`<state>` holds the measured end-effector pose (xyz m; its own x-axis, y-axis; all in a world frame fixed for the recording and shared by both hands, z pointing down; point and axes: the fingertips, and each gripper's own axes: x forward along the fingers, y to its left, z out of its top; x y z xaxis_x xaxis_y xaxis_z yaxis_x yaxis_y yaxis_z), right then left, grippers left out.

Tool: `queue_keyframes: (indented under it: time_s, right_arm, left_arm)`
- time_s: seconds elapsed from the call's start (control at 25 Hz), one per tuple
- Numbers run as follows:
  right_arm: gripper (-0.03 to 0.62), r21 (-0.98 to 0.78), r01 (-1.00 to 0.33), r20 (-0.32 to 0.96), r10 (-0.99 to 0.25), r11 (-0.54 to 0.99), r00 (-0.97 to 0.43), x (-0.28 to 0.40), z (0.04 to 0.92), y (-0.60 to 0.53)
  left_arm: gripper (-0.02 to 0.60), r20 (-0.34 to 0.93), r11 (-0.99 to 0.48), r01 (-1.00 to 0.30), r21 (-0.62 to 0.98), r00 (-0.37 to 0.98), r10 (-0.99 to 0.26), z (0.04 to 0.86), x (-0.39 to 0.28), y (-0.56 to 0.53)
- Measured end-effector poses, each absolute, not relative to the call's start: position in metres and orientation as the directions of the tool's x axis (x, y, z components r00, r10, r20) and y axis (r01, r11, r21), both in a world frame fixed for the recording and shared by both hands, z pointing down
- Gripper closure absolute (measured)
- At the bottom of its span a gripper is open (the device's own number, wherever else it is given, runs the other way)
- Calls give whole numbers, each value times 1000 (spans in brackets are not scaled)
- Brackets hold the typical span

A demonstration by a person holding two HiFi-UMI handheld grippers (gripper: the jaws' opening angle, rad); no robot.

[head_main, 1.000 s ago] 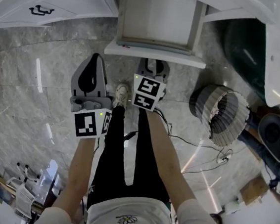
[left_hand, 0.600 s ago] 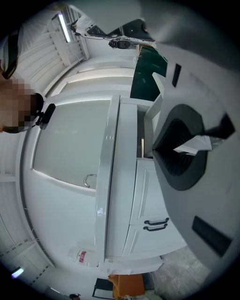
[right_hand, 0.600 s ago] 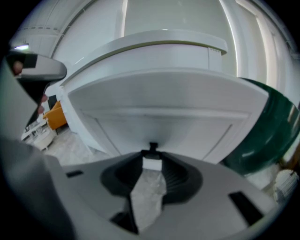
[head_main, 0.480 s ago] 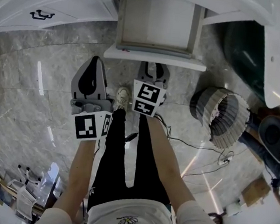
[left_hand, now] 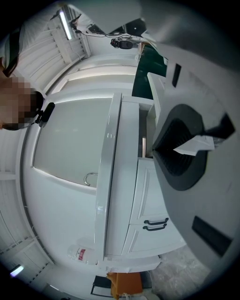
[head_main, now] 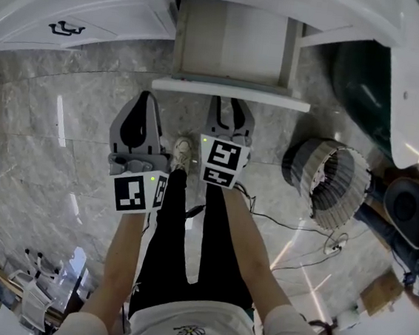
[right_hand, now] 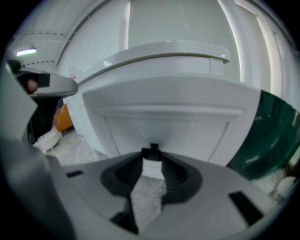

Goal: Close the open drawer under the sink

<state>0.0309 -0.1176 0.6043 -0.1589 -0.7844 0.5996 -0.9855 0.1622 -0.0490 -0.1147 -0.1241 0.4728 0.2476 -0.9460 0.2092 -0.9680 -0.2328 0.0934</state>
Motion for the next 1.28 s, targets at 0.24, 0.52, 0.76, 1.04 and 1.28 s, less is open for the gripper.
queue_keyframes:
  time_s: [0.24,0.52,0.76,1.04,1.28]
  right_arm:
    - [453,-52,-982,606,-776,183,-177,31,602,-117]
    - [452,-36,-984,596,-786,176,-162,32,603,-120]
    - [452,-38,-982,588,-791,184,-170,33,602,-126]
    - [453,-28,-977,578,-794,212,-189,29,599,-139]
    - [453,-24,-977,571,-799,214,-189,29,598,-154]
  left_arm:
    - [563,205,-240,-967,84,252,-946,468,-108,-128]
    - [563,210,-233,-969,79,245,-947,472,-106,-131]
    - [563,226,-216,-973,85,230,-947,480,-108,-128]
    - [563,225,-210,-974,84,224,-948,481,-105,-126]
    - [563,226,-196,-977,85,211,-951,481,-107,-125]
